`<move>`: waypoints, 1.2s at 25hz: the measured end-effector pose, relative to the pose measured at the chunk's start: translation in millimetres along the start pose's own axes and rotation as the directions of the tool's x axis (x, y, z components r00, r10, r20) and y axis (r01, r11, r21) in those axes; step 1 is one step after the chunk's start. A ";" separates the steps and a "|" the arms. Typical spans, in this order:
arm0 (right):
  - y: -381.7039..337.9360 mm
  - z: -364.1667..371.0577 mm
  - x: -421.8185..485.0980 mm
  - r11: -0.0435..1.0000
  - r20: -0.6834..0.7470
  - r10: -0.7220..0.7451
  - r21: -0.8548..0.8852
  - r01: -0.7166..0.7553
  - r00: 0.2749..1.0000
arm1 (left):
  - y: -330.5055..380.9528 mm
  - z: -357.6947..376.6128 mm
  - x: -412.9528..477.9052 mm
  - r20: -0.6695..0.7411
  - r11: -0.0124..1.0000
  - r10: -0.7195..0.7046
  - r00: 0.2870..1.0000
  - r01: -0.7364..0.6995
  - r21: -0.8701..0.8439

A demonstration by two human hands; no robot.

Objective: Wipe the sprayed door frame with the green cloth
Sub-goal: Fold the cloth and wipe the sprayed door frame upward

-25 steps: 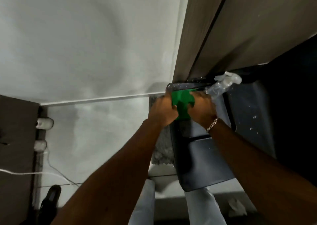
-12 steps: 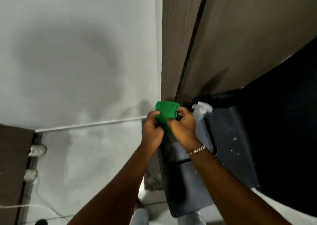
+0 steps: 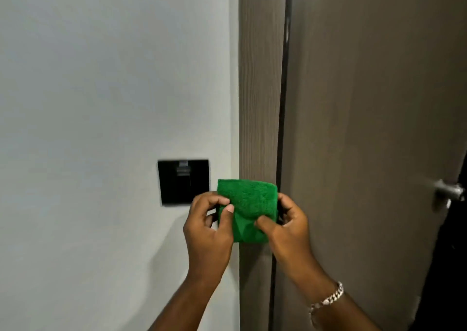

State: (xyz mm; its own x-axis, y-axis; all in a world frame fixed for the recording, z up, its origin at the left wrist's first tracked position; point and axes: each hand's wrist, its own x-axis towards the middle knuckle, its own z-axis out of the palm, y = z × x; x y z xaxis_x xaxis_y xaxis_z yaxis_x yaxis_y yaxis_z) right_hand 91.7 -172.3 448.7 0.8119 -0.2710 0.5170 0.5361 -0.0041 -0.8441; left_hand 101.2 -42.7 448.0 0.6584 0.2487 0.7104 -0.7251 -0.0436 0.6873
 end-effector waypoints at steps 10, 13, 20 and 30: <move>-237.0 24.0 181.9 0.617 -0.090 -0.773 -0.338 0.711 0.628 | 196.1 52.6 241.6 0.141 0.822 0.542 0.828 -0.558 0.114; -261.3 27.8 210.8 0.354 -0.032 -0.883 -0.701 0.619 0.468 | 213.3 64.9 274.1 0.263 0.780 0.542 0.798 -0.594 0.196; -243.9 69.2 243.6 0.225 0.151 -0.836 -0.783 0.579 0.528 | 203.5 67.5 309.1 0.204 0.674 0.689 0.696 -0.718 0.175; -254.4 78.6 274.8 0.106 0.121 -0.902 -0.868 0.485 0.414 | 196.8 49.0 402.5 0.396 0.087 0.690 0.607 -0.612 0.786</move>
State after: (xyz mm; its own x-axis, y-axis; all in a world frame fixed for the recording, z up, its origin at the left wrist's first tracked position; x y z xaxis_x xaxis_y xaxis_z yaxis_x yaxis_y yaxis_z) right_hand 196.5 -170.1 816.6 -0.1195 0.0079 0.9928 0.2509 -0.9673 0.0379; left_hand 233.5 1.5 876.6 -0.0208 -0.2621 0.9648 -0.3069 -0.9168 -0.2557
